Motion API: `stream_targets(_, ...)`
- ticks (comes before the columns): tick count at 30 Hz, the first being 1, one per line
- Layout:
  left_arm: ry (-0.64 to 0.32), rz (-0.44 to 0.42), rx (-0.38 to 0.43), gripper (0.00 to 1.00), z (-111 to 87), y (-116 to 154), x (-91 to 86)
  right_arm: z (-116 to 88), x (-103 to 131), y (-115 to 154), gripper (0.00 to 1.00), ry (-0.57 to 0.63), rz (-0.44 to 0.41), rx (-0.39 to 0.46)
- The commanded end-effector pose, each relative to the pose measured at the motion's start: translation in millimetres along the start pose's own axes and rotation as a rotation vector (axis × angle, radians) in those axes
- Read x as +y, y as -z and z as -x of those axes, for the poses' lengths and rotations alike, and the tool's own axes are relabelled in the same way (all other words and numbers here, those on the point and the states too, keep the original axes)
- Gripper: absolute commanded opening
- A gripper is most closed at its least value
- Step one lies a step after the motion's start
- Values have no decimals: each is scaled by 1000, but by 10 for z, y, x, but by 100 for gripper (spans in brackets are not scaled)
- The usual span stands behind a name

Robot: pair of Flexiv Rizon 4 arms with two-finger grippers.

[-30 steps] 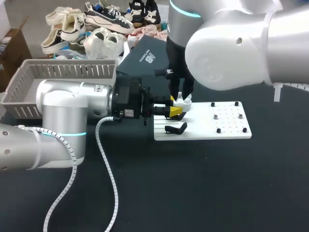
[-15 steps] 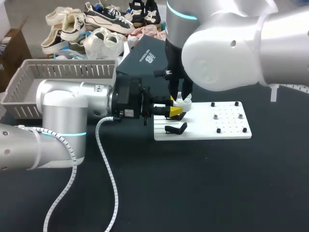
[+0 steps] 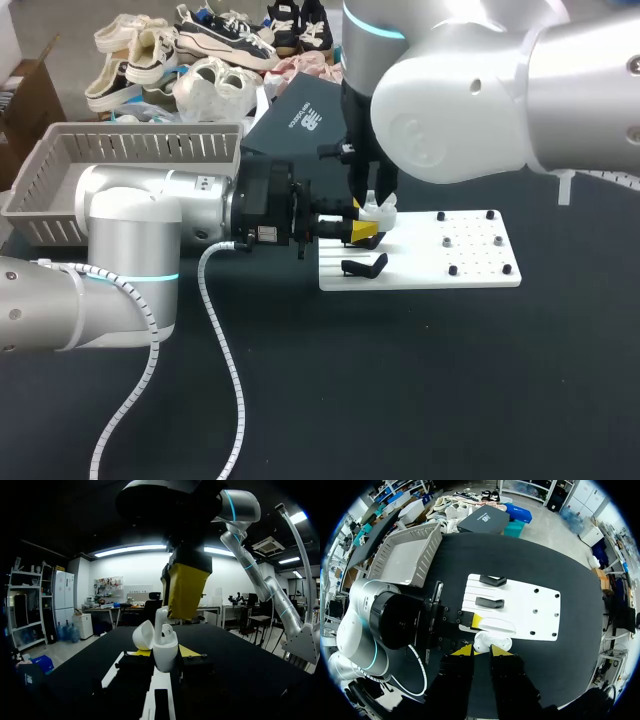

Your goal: Pick up each earbud case from the left stands, insert the matching earbuds, close the lid, and place the case in the box.

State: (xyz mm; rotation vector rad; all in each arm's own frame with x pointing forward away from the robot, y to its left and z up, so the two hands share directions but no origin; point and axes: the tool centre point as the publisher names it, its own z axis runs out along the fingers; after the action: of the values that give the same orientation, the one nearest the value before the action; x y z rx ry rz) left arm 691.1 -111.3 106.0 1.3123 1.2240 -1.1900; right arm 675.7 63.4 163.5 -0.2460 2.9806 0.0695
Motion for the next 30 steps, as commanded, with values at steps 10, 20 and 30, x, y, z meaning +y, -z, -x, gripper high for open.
stream_targets(10, -1, 0, 0, 0, 2, 1, 2, -24, 14, -4, 0, -3, 1, 4)
stream_targets(20, -1, 0, 0, 0, 2, 1, 2, 7, 10, -46, 0, -8, 4, 12)
stream_targets(30, -1, 0, 0, 0, 2, 1, 2, 13, 11, -120, 0, -11, 14, 36)
